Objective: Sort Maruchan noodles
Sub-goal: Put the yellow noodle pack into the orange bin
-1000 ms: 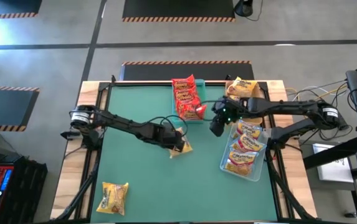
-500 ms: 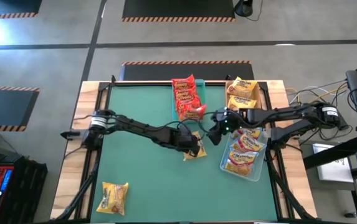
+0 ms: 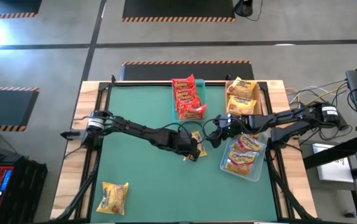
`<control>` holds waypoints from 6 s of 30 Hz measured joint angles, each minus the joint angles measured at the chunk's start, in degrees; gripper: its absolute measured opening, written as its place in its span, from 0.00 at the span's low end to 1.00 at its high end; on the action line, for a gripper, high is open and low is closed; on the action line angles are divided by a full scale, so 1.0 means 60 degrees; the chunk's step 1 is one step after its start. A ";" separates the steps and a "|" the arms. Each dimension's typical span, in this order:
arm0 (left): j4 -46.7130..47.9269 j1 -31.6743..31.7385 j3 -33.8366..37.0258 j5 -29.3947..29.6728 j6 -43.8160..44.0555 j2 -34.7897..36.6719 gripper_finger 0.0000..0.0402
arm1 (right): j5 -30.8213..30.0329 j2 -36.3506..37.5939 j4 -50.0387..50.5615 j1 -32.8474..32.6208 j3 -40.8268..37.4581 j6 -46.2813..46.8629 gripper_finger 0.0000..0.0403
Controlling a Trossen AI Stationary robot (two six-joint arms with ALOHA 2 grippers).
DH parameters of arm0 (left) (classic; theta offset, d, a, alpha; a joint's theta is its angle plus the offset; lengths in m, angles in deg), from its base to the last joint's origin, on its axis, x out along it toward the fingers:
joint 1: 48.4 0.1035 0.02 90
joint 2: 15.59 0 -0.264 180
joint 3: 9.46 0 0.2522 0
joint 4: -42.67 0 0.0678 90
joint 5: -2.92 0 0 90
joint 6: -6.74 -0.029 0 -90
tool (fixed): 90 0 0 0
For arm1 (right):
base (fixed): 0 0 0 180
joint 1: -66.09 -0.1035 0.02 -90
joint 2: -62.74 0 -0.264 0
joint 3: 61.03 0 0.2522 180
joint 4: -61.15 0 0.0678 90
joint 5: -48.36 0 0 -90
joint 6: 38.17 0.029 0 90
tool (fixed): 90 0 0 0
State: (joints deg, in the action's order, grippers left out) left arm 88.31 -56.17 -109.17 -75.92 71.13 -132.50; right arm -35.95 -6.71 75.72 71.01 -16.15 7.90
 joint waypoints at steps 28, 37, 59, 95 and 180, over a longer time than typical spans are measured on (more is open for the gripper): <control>-0.2233 -0.0113 0.2627 -0.0375 0.1856 0.0033 0.09 | 0.0627 -0.2477 -0.1475 -0.0133 0.0811 0.0260 0.61; -0.2233 -0.0102 0.2645 -0.0440 0.1782 0.0026 0.09 | 0.1139 -0.3775 -0.1586 -0.0130 0.1808 -0.0557 0.65; -0.2115 -0.0134 0.2356 -0.0174 0.1434 0.0089 0.09 | 0.1563 -0.4013 -0.2410 -0.0130 0.1843 -0.1032 0.45; -0.1800 -0.1192 0.4116 0.1159 0.3166 0.2561 0.09 | 0.2125 0.0017 0.2193 0.1686 0.1759 -0.3846 0.32; -0.1800 -0.1181 0.4226 0.2054 0.3397 0.2419 0.09 | -0.3353 -0.0594 0.7618 0.6981 0.2407 -1.1591 0.33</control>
State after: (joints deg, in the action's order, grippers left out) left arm 77.51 -63.25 -83.82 -63.59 91.52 -117.98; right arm -56.07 -10.27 121.43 112.89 -1.71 -61.65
